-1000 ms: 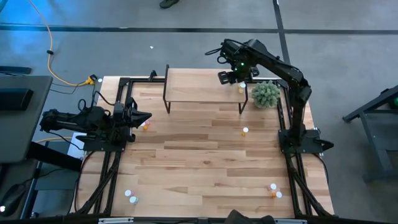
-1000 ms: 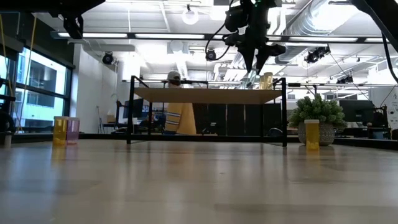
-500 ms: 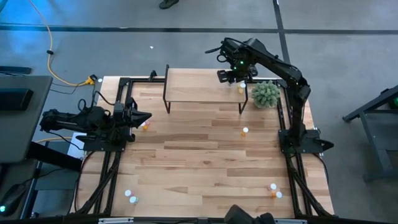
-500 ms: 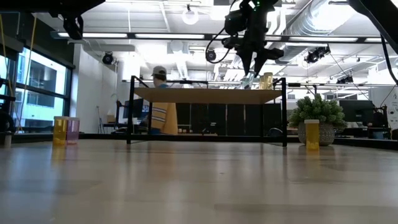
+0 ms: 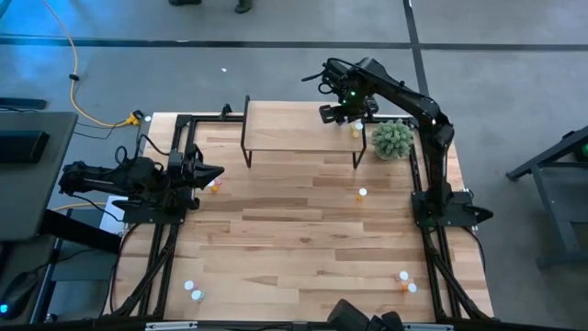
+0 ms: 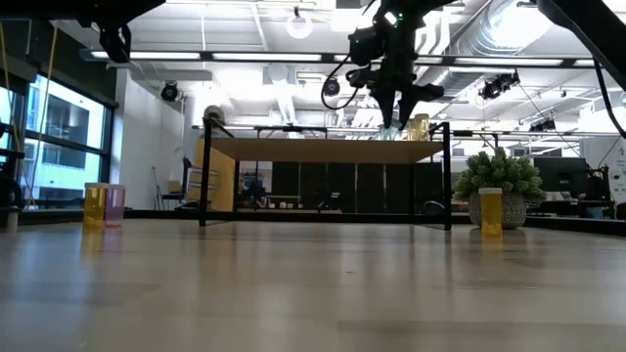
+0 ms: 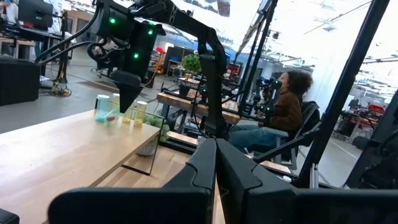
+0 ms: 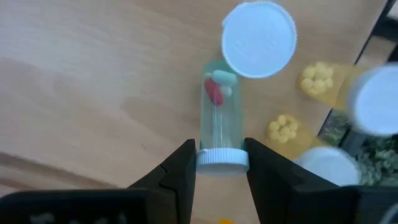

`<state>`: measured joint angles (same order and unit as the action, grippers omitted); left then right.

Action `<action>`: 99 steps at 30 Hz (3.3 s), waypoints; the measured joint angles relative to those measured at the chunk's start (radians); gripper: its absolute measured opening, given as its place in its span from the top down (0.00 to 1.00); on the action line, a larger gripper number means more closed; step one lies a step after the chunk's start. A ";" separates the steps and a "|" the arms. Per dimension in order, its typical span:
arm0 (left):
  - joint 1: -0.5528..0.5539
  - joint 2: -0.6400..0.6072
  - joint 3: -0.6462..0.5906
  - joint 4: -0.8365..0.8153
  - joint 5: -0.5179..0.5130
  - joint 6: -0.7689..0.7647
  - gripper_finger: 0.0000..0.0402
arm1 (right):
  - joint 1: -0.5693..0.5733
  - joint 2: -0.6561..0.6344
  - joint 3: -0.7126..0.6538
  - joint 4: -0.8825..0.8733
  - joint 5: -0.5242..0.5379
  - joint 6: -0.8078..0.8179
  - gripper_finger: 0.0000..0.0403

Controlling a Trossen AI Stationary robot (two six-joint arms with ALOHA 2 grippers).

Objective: Pick and place medicine bottles onto shelf by color
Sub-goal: Put the right blue pill bottle on the shelf aligned with the other blue pill bottle

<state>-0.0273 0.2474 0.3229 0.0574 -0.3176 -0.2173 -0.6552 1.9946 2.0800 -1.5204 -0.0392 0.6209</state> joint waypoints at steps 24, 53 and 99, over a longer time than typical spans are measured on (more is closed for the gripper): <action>0.000 0.235 0.101 0.100 0.016 -0.080 1.00 | 0.329 -0.246 0.000 -0.042 -0.091 -0.306 0.72; 0.079 0.982 0.648 -0.012 0.187 -0.015 1.00 | 0.664 -0.222 -0.001 0.334 -0.033 -0.286 0.72; 0.099 1.002 0.647 -0.082 0.232 -0.034 1.00 | 0.662 -0.222 -0.001 0.381 -0.051 -0.342 0.72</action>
<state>0.0715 1.2494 0.9699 -0.0248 -0.0853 -0.2512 0.0071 1.7729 2.0792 -1.1397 -0.0906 0.2790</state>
